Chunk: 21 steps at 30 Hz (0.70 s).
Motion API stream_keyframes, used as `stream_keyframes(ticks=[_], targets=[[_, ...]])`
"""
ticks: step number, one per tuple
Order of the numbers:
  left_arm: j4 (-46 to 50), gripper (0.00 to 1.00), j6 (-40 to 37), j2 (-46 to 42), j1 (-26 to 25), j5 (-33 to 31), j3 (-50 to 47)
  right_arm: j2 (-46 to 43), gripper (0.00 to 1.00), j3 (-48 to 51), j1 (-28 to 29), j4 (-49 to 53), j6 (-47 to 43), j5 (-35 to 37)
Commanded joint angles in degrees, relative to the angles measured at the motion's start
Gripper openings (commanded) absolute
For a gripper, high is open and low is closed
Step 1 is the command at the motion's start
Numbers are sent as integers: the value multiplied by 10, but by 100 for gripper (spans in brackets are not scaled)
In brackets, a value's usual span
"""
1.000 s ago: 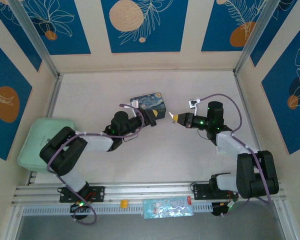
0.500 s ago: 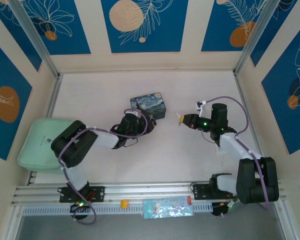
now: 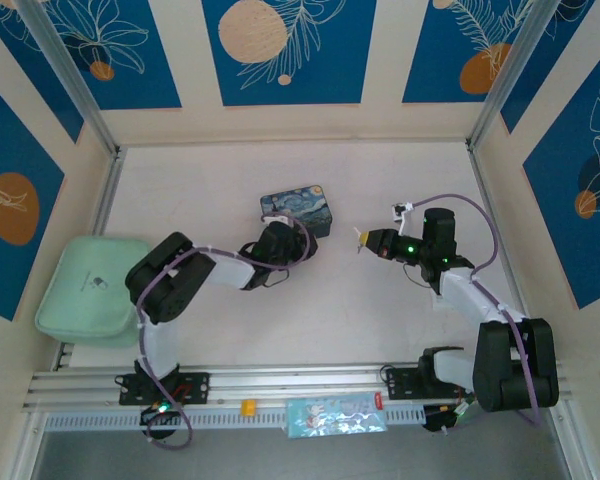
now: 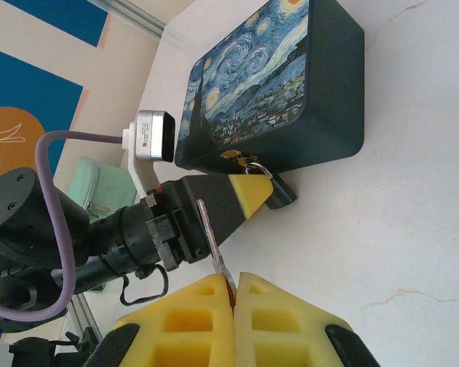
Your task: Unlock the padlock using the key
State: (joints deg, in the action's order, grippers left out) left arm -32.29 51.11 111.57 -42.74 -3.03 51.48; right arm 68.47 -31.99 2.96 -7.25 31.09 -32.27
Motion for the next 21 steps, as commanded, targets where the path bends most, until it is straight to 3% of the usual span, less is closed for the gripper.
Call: stream_keyframes(ticks=[1, 8, 13, 21], targets=[[3, 47, 14, 54, -6, -17, 23, -14, 0, 8, -1, -2, 5, -2], [-17, 17, 31, 69, -6, -19, 19, -20, 0, 16, -3, -1, 5, 3], [-52, 1, 48, 70, -1, 29, 12, -8, 0, 18, -3, -13, 6, -13], [-166, 0, 145, 33, 28, 146, -42, 79, 0, 8, 1, -55, 16, -110]])
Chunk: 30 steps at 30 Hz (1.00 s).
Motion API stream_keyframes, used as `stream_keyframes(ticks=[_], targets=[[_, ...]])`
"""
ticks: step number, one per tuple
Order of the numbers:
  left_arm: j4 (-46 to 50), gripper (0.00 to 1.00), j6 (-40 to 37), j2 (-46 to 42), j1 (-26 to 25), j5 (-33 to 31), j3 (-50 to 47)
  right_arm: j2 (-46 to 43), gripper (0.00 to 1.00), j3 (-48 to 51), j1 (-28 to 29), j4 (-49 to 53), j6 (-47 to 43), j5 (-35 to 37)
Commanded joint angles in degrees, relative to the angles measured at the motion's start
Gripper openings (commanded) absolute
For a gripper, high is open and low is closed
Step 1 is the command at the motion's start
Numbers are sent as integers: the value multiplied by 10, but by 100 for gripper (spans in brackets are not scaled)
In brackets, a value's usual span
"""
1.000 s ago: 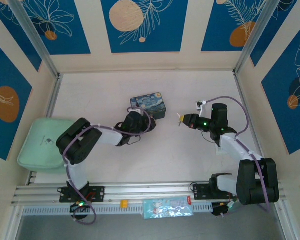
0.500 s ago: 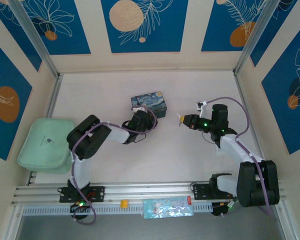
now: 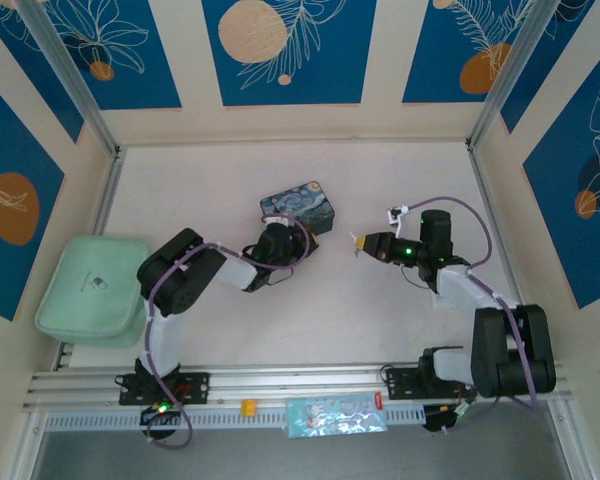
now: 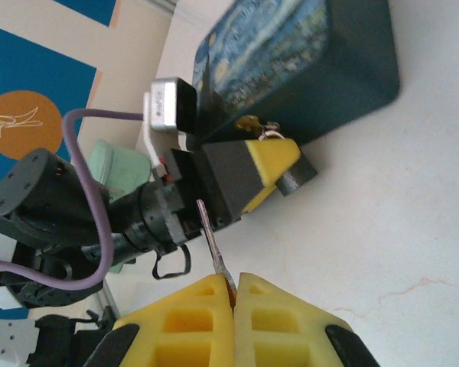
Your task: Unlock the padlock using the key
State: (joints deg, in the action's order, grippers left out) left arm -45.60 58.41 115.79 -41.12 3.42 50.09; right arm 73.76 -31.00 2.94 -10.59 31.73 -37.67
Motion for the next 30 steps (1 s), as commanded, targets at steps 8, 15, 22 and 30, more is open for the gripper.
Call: stream_keyframes(ticks=[8, 15, 22, 30], targets=[[-170, 0, 200, -6, 29, 135, -60, 77, 0, 3, 22, -68, 30, -86], [-220, 0, 242, 5, 29, 149, -52, 134, 0, 9, 45, -149, 77, -110], [-224, 0, 241, -6, 30, 147, -57, 205, 0, 10, 70, -255, 132, -115], [-251, 0, 252, 6, 29, 140, -63, 242, 0, -6, 92, -282, 145, -106]])
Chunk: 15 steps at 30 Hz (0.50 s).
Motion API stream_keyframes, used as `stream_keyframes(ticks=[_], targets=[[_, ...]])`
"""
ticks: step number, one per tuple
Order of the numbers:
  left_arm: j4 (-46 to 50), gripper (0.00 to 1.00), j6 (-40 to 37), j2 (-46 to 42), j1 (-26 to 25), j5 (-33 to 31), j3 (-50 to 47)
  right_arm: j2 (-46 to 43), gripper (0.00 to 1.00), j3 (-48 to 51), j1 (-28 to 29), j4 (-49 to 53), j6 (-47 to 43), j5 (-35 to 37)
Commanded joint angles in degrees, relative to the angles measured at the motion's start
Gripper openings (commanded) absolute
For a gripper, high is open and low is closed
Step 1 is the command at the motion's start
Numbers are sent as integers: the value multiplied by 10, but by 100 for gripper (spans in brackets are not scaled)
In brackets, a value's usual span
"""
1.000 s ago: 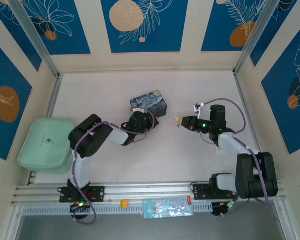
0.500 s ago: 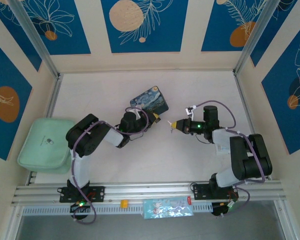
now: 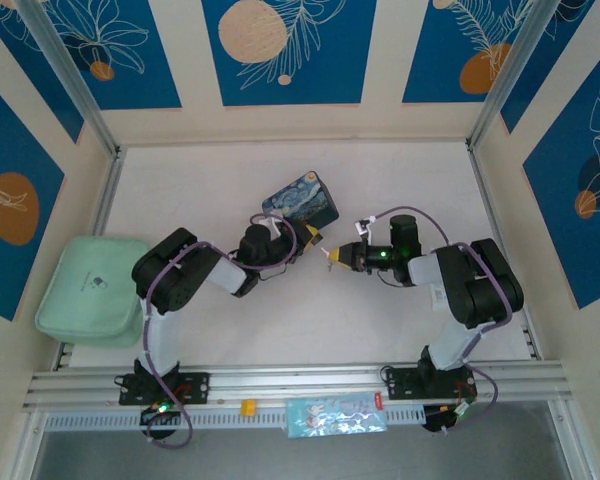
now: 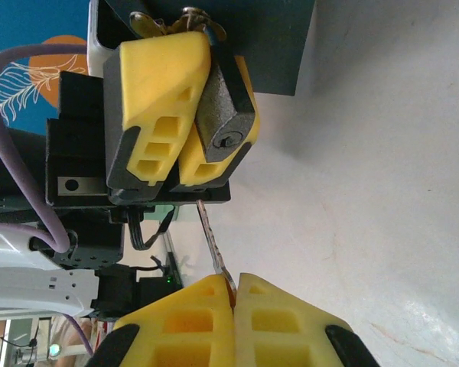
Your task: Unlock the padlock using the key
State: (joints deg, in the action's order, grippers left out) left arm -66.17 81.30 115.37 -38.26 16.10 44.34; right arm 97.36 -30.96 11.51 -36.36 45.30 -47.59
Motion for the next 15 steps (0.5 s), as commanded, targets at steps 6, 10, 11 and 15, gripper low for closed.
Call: stream_keyframes(ticks=[6, 10, 11, 15], targets=[[-50, 0, 26, 9, 1, 15, -8, 13, 0, -14, 8, -29, 13, -6], [-49, 0, 23, 6, 1, 16, -11, 20, 0, -22, 10, -34, 15, -2], [-49, 0, 23, 6, 0, 15, -12, 22, 0, -24, 11, -37, 17, -2], [-55, 0, 26, 7, -1, 15, -15, 27, 0, -33, 13, -34, 16, 3]])
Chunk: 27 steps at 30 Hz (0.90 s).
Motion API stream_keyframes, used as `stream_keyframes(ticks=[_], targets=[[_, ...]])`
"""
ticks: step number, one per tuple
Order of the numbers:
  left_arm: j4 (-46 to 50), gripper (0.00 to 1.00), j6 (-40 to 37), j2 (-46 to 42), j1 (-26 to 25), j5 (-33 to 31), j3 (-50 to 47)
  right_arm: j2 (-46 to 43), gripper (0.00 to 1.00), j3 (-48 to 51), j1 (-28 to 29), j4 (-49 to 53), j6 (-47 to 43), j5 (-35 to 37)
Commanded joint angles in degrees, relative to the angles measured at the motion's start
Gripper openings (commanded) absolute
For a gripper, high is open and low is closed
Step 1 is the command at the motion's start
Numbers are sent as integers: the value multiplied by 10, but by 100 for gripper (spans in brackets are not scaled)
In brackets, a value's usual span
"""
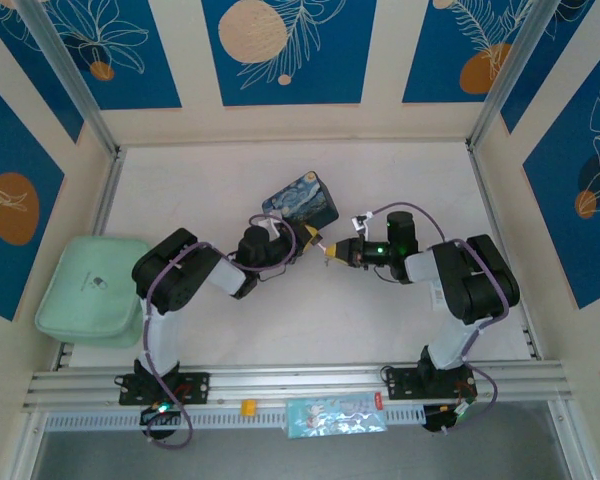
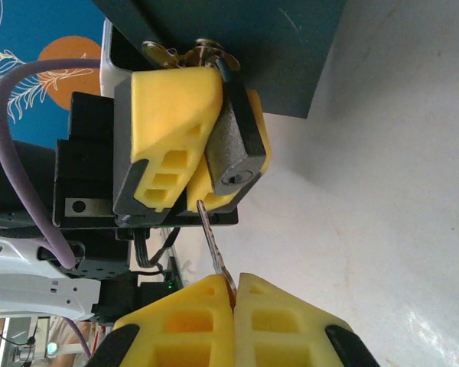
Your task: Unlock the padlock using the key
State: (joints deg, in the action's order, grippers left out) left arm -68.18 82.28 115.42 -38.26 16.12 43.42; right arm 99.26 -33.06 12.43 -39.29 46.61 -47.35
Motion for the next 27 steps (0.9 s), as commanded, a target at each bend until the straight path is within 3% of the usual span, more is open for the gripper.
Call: stream_keyframes(ticks=[1, 15, 27], targets=[[-38, 0, 18, 6, -1, 14, -7, 9, 0, -14, 3, -5, 3, 2], [-43, 0, 20, 7, -3, 9, -9, -13, 0, 7, -1, 29, -21, 11], [-39, 0, 19, 3, -7, 10, -7, 4, 0, -8, 10, 0, -5, 10]])
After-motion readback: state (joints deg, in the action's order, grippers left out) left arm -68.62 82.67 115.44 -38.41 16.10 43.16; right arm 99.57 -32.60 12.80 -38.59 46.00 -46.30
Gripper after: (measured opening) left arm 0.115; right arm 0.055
